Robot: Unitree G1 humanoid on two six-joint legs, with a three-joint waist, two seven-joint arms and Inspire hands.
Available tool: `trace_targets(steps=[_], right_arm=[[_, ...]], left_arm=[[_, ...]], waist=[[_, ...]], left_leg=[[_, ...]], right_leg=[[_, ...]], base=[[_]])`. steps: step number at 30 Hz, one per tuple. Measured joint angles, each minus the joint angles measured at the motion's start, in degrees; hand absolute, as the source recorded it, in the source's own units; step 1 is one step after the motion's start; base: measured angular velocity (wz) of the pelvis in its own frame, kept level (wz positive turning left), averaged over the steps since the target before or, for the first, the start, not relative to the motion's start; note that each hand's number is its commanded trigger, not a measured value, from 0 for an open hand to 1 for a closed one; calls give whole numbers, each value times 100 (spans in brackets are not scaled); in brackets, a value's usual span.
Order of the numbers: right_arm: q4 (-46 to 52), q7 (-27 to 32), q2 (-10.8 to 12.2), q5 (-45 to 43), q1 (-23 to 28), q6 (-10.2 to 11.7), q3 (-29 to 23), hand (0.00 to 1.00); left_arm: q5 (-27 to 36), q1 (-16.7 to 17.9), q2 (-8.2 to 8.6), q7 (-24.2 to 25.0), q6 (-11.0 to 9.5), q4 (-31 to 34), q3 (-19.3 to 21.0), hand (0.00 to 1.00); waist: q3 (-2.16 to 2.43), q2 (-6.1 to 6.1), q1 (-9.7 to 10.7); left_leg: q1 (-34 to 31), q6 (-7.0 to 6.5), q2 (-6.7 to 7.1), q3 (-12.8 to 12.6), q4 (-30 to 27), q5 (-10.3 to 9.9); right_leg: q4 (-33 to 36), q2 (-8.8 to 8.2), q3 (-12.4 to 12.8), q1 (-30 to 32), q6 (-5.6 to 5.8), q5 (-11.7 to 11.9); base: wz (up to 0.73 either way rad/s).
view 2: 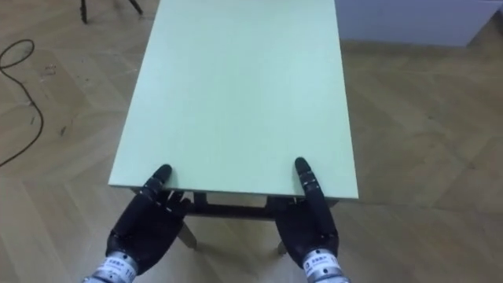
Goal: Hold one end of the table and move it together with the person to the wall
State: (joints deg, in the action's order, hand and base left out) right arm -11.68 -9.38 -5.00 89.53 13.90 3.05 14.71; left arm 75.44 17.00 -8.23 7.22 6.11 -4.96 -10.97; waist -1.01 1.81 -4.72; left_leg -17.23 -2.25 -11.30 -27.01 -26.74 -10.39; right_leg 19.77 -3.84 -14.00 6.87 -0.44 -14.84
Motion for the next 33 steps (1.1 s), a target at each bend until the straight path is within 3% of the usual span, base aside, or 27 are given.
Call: trace_targets(steps=[9, 11, 12, 13, 14, 15, 16, 18, 20, 21, 22, 23, 26, 27, 30, 31, 33], right_arm=[[0, 15, -127, 24, 69, -6, -7, 100], [0, 70, -129, -8, 68, -4, -8, 100], [0, 83, -133, 3, 67, -4, -10, 100], [5, 98, -160, -11, 35, -20, -12, 100], [4, 141, -167, -39, 7, -59, -11, 100], [4, 228, -176, -118, -46, -110, 36, 100], [10, 241, -243, -233, -73, -113, 61, 100], [81, 240, -266, -315, -31, -82, 21, 100], [158, 239, -232, -413, -54, -51, -9, 100], [162, 239, -215, -446, -99, -27, -9, 100], [167, 239, -216, -447, -115, 7, 1, 100], [161, 239, -192, -426, -124, 28, 22, 100], [165, 234, -233, -434, -82, 92, 140, 100], [165, 234, -235, -435, -84, 117, 147, 100], [189, 198, -217, -270, -119, 121, 84, 100], [190, 166, -220, -174, -112, 125, 88, 100], [218, 160, -218, -159, -109, 95, -43, 100]], left_arm=[[52, 39, 26, -80, 23, -9, -96, 100], [71, 41, 32, -138, 20, -9, -116, 100], [99, 42, 30, -169, 20, -9, -124, 100], [117, 61, 47, -172, 20, -10, -112, 100], [156, 108, 66, -172, 20, -16, -98, 100], [238, 268, 141, -161, -20, -15, -78, 100], [288, 370, 177, -161, -17, -16, -80, 100], [275, 417, 239, -161, 9, -6, -82, 100], [275, 402, 258, -162, 7, 52, -53, 100], [284, 367, 260, -176, 5, 55, -42, 100], [281, 330, 263, -211, 5, 59, -43, 100], [280, 295, 220, -251, -6, 61, -40, 100], [291, 343, 219, -298, -17, 59, -42, 100], [261, 332, 216, -297, -19, 60, -42, 100], [155, 122, 195, -300, -24, 58, -55, 100], [136, 29, 184, -324, -26, 58, -86, 100], [147, -71, 187, -345, -28, 47, -115, 100]], waist=[[-19, -151, -14], [-18, -167, -62], [-16, -163, -142], [-20, -172, -262], [-30, -200, -350], [-11, -308, -486], [-1, -443, -510], [33, -530, -458], [26, -590, -308], [18, -645, -182], [13, -699, -102], [-36, -649, -45], [-52, -622, 77], [-33, -660, 136], [-27, -743, 376], [-28, -742, 476], [-29, -749, 604]], left_leg=[[54, 31, -12, 147, 85, 282], [54, 166, -18, 308, 106, 405], [53, 392, 18, 514, 163, 549], [44, 522, -18, 740, 40, 589], [43, 530, -93, 849, -322, 454], [56, 531, -235, 1030, -1200, 149], [59, 530, -301, 1254, -2157, 35], [227, 517, -299, 1440, -3047, 18], [583, 620, -304, 1581, -3305, 116], [903, 679, -299, 1636, -3163, 255], [1193, 675, -285, 1632, -2758, 612], [1344, 744, -169, 1622, -2452, 363], [1527, 825, 50, 1629, -2014, 315], [1621, 953, 100, 1692, -1678, 94], [1900, 957, 74, 1932, -594, -689], [2099, 937, 84, 1938, 11, -865], [2315, 923, 165, 1874, 697, -932]], right_leg=[[11, 151, -152, -71, -138, 50], [-2, 222, -136, -71, -201, 58], [-11, 227, -129, -28, -284, 90], [-34, 184, -205, 45, -417, 135], [-22, 180, -292, 43, -432, 166], [-7, 200, -469, 21, -501, 196], [1, 250, -606, 2, -553, 200], [124, 328, -727, 112, -638, 166], [297, 425, -827, 304, -715, 115], [398, 484, -828, 419, -735, 101], [546, 512, -826, 535, -731, 66], [727, 449, -756, 629, -717, 52], [670, 317, -646, 637, -686, 133], [621, 301, -638, 686, -675, 174], [741, 310, -598, 968, -676, 206], [846, 314, -452, 1100, -646, 225], [935, 308, -302, 1252, -538, 294]], base=[[6], [-9], [-36], [-60], [-103], [-102], [-79], [1], [33], [37], [39], [25], [14], [39], [70], [84], [47]])
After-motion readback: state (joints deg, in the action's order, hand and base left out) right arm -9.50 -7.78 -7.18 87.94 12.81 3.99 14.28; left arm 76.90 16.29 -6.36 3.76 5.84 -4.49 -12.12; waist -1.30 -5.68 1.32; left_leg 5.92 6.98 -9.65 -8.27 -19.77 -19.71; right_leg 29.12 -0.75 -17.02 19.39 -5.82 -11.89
